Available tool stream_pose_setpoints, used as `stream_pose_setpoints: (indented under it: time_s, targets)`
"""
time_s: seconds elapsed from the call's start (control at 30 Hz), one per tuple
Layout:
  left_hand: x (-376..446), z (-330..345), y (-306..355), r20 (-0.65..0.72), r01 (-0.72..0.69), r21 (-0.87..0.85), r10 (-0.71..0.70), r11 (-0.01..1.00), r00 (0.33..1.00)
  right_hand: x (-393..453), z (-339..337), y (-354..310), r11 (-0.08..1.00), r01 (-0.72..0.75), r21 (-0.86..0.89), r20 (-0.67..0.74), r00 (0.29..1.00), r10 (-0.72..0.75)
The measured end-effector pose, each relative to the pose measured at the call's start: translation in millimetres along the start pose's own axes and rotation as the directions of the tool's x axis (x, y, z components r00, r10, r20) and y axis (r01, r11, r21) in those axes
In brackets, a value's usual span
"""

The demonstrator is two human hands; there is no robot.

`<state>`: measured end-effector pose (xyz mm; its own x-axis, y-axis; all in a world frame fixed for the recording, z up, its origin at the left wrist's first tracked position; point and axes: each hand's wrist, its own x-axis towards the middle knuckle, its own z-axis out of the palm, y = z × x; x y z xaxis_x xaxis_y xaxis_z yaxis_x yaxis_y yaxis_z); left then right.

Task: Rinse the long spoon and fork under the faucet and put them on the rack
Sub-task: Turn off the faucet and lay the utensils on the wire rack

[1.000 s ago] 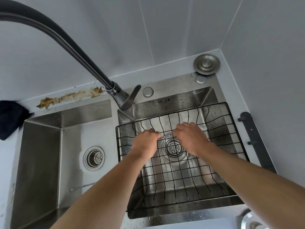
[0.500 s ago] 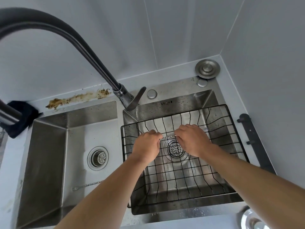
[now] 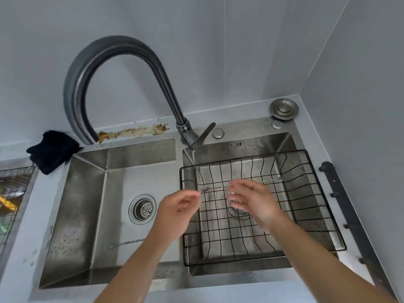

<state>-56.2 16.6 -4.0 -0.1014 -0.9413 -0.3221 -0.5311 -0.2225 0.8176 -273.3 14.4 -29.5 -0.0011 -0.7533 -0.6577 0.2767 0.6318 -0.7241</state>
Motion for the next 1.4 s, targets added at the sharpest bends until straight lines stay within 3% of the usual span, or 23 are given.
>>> stream_pose_setpoints:
  time_s: [0.1,0.2,0.6,0.87,0.97,1.1,1.17,1.27,1.33,1.4]
  targets:
    - [-19.7,-22.3,-9.5,-0.021,0.147,-0.327,-0.162,0.934,0.987,-14.4,19.6,6.5,0.979,-0.042,0.2,0.042,0.999,0.034]
    - [-33.9,-46.9,-25.1,-0.032,0.198,-0.519,-0.251,0.832,0.967,-25.3,44.5,14.8,0.959,-0.074,0.274,0.083,0.995,0.053]
    - [-72.3,-176.0,-128.9,-0.047,0.264,-0.687,-0.404,0.677,0.914,-36.7,181.5,53.7,0.974,-0.108,0.2,0.103,0.991,0.089]
    - [-59.7,-226.2,-200.0,-0.028,0.383,-0.509,-0.46,0.771,0.887,-5.7,249.6,98.6,0.984,-0.165,0.068,0.061,0.985,0.161]
    - [-43.0,-226.9,-222.4,0.042,0.401,-0.253,-0.404,0.88,0.914,9.9,263.1,117.4,0.98,-0.191,-0.051,0.009,0.981,0.192]
    - [-20.9,-218.5,-246.3,0.174,0.245,0.159,-0.272,0.956,0.947,32.9,267.8,142.1,0.934,-0.213,-0.287,-0.066,0.977,0.203]
    - [-12.4,-212.0,-258.6,0.241,0.157,0.359,-0.254,0.92,0.937,45.0,265.5,154.4,0.819,-0.168,-0.549,-0.115,0.985,0.125]
    - [-1.0,-200.1,-272.8,0.286,0.034,0.569,-0.237,0.822,0.928,56.4,264.9,162.3,0.394,-0.043,-0.918,-0.039,0.999,0.018]
    - [6.0,-189.9,-279.0,0.297,-0.027,0.652,-0.222,0.757,0.929,64.5,266.0,167.2,0.186,0.053,-0.981,0.059,0.998,0.027]
    - [11.0,-179.7,-285.2,0.303,-0.06,0.685,-0.209,0.726,0.93,71.4,267.2,173.2,0.075,0.123,-0.99,0.127,0.99,0.053]
